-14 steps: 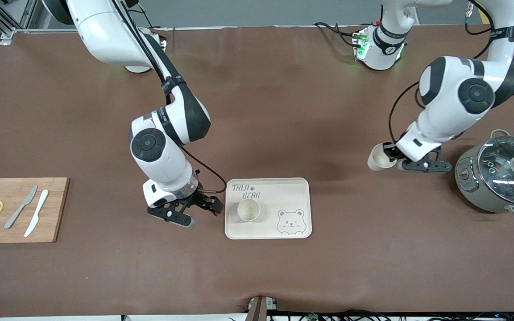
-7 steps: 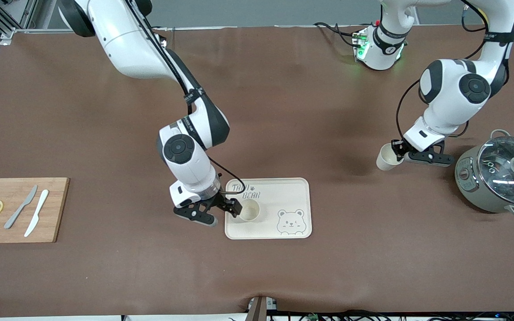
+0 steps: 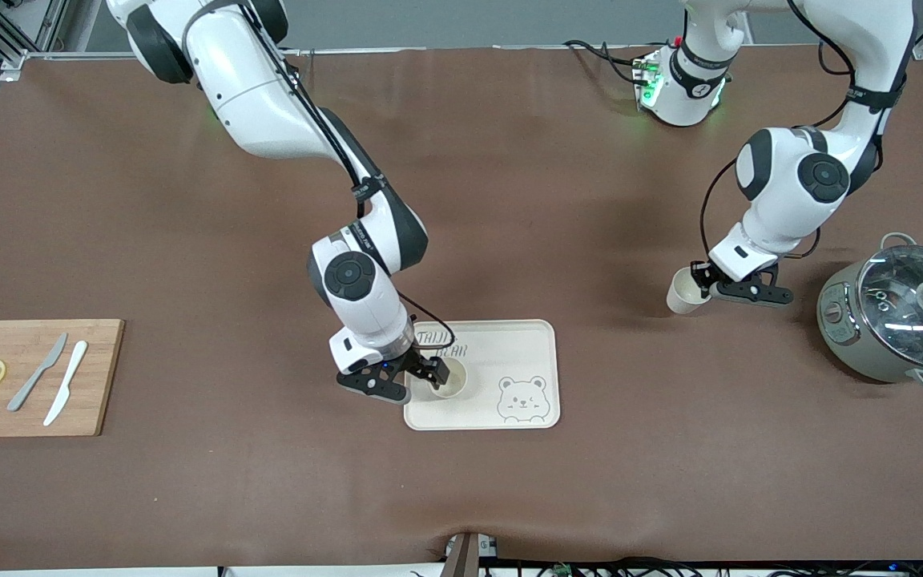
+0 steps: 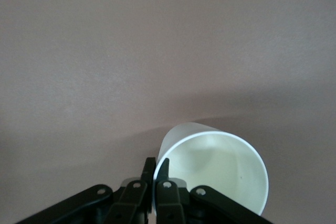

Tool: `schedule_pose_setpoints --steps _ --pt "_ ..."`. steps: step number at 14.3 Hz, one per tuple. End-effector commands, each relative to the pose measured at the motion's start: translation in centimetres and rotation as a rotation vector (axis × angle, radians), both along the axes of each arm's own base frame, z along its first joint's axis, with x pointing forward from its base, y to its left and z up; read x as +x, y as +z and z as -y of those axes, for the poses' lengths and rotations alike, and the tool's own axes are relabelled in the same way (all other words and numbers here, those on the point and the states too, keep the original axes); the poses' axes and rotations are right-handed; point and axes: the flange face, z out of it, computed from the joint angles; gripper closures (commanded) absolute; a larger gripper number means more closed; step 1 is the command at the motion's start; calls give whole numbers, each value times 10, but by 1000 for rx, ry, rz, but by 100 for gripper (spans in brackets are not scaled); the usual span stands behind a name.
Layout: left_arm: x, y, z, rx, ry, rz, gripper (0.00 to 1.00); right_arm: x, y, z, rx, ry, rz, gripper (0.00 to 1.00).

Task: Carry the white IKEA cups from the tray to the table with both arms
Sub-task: 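Lower the cup beside the pot while the right gripper grasps the cup, then release the cup with the left gripper while the right gripper carries cup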

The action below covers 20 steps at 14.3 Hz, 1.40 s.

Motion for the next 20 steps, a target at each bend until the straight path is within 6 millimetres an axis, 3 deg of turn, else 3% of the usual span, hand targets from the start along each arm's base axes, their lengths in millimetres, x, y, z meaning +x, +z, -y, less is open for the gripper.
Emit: schedule_pose_setpoints --steps 1,9,11,12,13,15,16,18,20 --pt "0 -9 -9 -8 -1 -2 100 3 1 -7 8 -10 10 0" --pt "-3 -27 -17 -4 -20 -35 100 -2 -27 -7 -35 62 -11 0" --pt "-1 -29 -16 -4 -24 -37 100 -7 -28 -14 -31 71 -13 0" --pt "-1 -29 -16 -3 -30 -37 87 -7 -28 -14 -30 69 -14 0" --pt "0 -30 -16 -3 -35 -36 1 -7 -28 -14 -30 67 -14 0" --pt "2 -28 -16 -2 -39 -32 0 -7 -27 -15 -24 65 -14 0" --pt "6 -24 -16 -4 -33 -21 0 -8 -26 -18 -20 67 -15 13" --pt "15 -14 -15 -7 -24 1 0 -9 -25 -20 -12 67 -16 50" --pt "16 -9 -15 -8 -21 7 0 -7 -23 -20 -9 65 -13 66"
